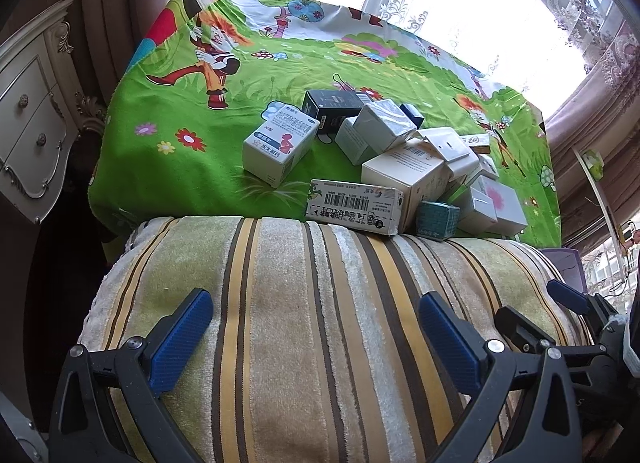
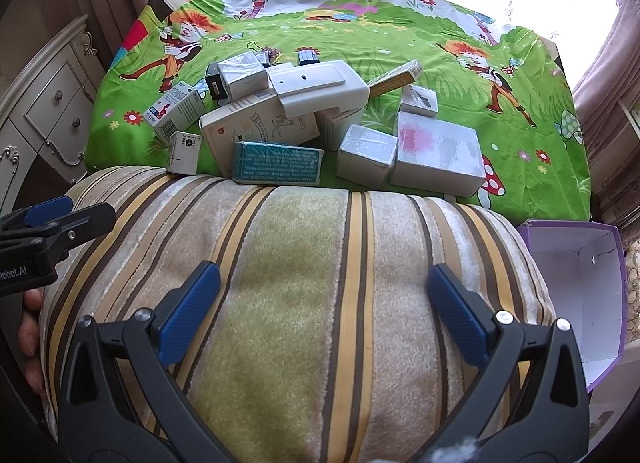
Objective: Organize rigid objects
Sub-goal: 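Grasp the white barcode box with the left tool while the right tool grasps the teal box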
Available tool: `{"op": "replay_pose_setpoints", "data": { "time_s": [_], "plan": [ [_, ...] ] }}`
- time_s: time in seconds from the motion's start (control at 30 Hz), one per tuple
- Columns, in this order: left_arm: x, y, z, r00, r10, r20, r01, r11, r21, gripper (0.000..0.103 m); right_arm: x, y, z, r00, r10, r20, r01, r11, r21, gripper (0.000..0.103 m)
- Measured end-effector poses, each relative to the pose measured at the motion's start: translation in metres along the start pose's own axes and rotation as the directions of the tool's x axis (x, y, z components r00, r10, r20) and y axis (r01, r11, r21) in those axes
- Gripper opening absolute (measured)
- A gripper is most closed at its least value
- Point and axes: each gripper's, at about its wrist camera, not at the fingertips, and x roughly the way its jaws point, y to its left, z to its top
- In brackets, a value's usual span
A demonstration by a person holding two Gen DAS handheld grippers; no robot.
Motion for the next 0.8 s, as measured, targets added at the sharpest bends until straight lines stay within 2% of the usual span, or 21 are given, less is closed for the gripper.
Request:
{"op": "replay_pose_setpoints", "data": {
  "time_s": [0.1,0.2,0.4,0.67,0.8],
  "plan": [
    [-0.001,0.0,0.004,0.996,-0.094,-0.004,0.094,0.995,0.022,0.103,0.0,-0.003,0.002,1.0,0.026,-0.014,-0.026,1.0,-0.01,0.103],
    [0.001,-0.004,0.008,0.99,-0.137,-0.022,0.138,0.989,0.054,0.103,0.001,-0.005,0.005,0.998,0.052,-0.035,-0.053,0.998,-0.034,0.103],
    [0.013,0.004,0.029,0.957,-0.282,-0.071,0.285,0.958,0.037,0.103,0.005,-0.011,0.009,0.993,0.107,-0.044,-0.109,0.993,-0.045,0.103],
    [0.047,-0.002,0.055,0.932,-0.311,-0.185,0.335,0.936,0.111,0.103,0.009,-0.013,0.015,0.987,0.149,-0.052,-0.152,0.987,-0.05,0.103],
    [0.063,0.005,0.066,0.917,-0.33,-0.221,0.358,0.929,0.097,0.103,0.012,-0.017,0.021,0.98,0.193,-0.056,-0.195,0.98,-0.033,0.103]
  ]
}}
